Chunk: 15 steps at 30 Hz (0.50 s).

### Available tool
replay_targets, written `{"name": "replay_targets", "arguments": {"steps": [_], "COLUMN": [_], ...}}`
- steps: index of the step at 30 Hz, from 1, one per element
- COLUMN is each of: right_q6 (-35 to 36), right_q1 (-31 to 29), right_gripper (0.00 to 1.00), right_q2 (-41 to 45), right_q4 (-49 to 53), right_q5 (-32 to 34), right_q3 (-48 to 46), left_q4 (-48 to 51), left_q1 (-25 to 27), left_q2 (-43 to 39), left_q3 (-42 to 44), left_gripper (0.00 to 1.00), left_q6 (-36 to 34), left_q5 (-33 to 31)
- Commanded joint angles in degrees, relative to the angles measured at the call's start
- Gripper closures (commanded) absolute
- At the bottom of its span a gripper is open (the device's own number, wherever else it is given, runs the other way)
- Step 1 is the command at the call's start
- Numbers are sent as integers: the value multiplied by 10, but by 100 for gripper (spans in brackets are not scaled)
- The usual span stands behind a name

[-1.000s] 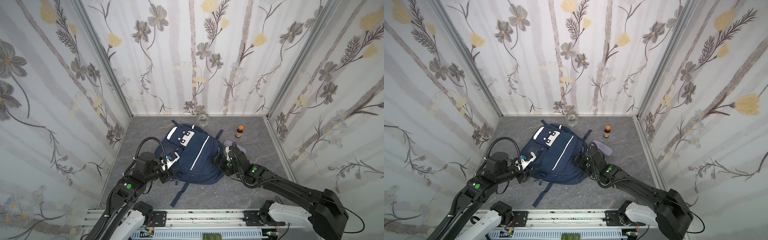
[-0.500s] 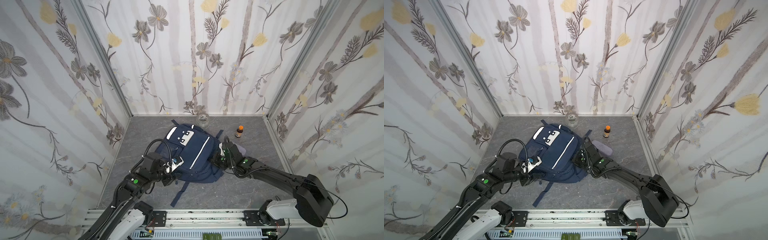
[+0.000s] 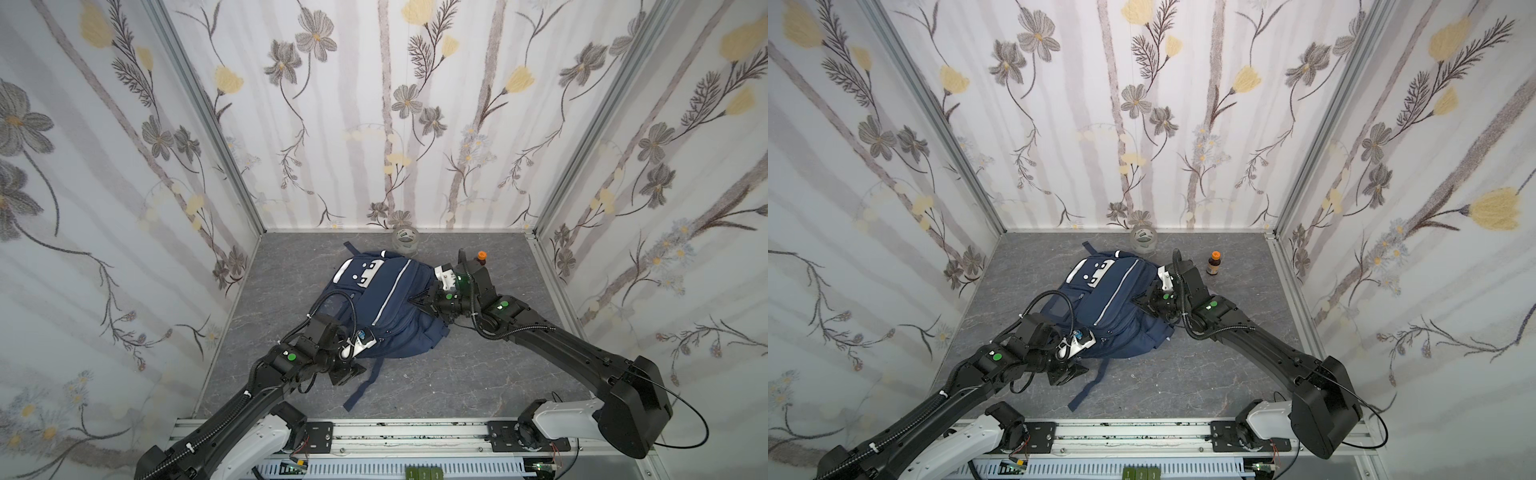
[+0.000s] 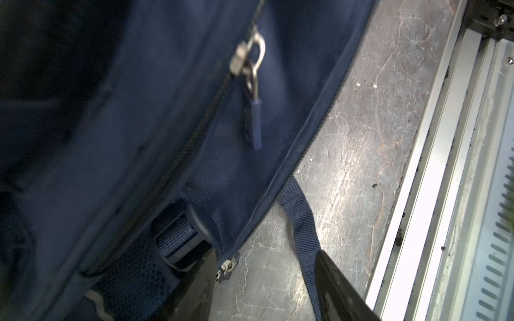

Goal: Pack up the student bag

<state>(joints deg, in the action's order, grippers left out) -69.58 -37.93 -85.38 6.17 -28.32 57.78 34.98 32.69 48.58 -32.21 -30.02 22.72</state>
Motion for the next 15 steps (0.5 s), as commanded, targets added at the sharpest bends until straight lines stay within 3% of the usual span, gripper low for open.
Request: {"name": "replay_targets", "arguments": {"steps": [1,10,11,12,13,15], "right_q6": [2,16,16,16,16,18], "right_q1": [-1,-1,0,0,-1,-1], "right_gripper": [100,100,100,100,100,100], "right_q2": [0,1,1,2,2,2], "right_q4": [-34,-14,-14,-13,-12,-9], "right_q5": [-58,-51,-50,-50,-50,-49], "right_q3": [14,13,13,13,13,13], "left_q4": [-1,-1,-248,-255,-262,-288], "left_q1": [1,1,1,1,0,-1], "left_q2": [-3,-84,-95,-104,-108,-111], "left_q3": [7,23,27,32,37,45], "left_gripper": [41,41,44,44,44,44], "left_q6": [-13,-13,-13,-13,-135,-146], "left_q5": [4,4,4,-24,-26,-41]}}
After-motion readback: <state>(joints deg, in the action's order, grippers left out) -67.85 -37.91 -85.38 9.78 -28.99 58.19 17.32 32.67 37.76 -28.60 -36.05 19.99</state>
